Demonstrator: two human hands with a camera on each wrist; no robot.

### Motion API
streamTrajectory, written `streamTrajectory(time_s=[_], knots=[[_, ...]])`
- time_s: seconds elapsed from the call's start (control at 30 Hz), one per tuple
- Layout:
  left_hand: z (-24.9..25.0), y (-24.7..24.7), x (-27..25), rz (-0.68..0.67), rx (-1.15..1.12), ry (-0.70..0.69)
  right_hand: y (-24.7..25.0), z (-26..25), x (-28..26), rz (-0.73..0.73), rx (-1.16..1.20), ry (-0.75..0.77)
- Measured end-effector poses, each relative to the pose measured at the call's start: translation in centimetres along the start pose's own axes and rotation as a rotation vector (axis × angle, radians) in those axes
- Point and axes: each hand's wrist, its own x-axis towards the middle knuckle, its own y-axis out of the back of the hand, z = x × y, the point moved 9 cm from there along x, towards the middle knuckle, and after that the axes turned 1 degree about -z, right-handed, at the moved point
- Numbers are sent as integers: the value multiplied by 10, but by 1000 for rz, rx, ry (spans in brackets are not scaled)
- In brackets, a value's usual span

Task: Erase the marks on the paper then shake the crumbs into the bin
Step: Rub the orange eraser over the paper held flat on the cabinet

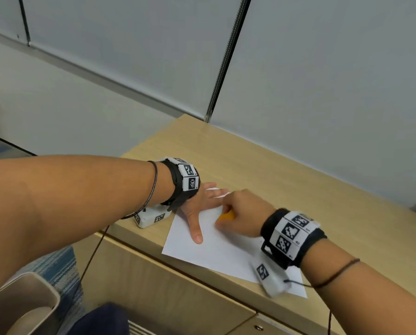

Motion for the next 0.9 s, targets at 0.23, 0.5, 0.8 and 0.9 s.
streamTrajectory(time_s=[0.23, 0.5, 0.8, 0.9], knots=[[0, -1, 0, -12, 5, 17, -15, -31, -10, -61, 55, 103], [4, 3, -6, -3, -8, 8, -9, -19, 5, 6, 67, 20], [4, 1, -6, -15, 26, 11, -5, -9, 11, 2, 23, -9], [5, 1, -6, -20, -4, 1, -10, -15, 7, -19, 81, 23]])
